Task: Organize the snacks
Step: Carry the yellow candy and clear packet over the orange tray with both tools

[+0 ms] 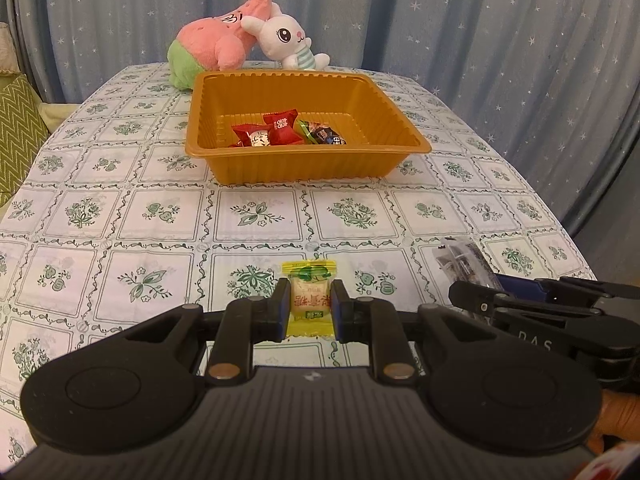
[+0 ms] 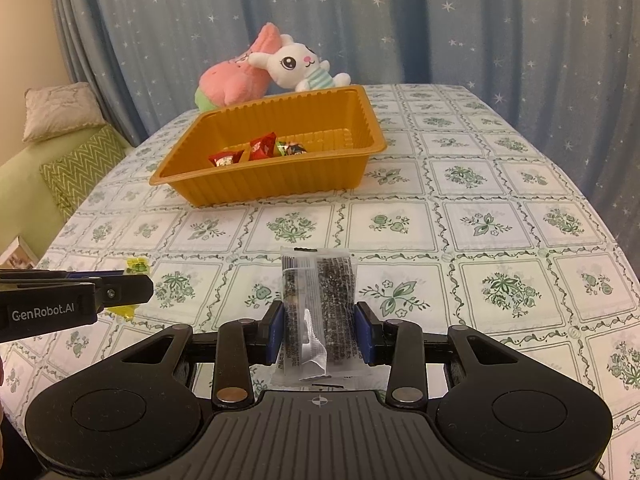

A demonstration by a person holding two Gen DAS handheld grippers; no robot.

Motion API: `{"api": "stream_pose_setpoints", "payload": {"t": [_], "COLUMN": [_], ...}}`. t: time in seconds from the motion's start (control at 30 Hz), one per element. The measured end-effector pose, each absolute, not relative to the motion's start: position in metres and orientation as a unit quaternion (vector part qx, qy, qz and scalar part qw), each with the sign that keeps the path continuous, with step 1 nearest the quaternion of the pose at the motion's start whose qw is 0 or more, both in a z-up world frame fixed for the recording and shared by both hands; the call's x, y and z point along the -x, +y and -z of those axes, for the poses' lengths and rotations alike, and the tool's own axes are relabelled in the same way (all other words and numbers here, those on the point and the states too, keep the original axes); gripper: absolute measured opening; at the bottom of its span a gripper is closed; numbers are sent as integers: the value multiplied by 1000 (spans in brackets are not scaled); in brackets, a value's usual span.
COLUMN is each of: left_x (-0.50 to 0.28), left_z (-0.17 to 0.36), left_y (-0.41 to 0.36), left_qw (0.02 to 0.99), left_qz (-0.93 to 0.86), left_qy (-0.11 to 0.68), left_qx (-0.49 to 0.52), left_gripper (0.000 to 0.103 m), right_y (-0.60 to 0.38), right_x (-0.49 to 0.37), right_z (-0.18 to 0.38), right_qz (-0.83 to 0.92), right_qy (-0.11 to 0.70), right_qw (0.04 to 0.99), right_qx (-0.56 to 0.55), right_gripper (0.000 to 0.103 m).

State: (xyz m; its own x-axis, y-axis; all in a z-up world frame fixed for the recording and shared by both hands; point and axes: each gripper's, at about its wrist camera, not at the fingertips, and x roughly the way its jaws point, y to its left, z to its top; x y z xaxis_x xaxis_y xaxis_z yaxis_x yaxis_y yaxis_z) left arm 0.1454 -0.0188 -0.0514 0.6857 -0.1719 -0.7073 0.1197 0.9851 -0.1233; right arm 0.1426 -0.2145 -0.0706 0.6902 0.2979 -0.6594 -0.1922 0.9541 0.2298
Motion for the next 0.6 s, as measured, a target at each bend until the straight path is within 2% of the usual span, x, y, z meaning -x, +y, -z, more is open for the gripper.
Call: {"api": "stream_pose_setpoints", "payload": {"t": [0.6], "left_x": [-177], "left_z": [37], "left_y": [-16], "left_qw": [921], "left_qz": [95], "left_qy": [376], "left_qx": [25], "left_gripper": [18], "right_y": [-217], "right_x": [-181], "right_z": [53], "right_qz": [-138], "right_qy": [351], "right_qw": [925], "right_qx": [-50], "right_gripper": [38]}}
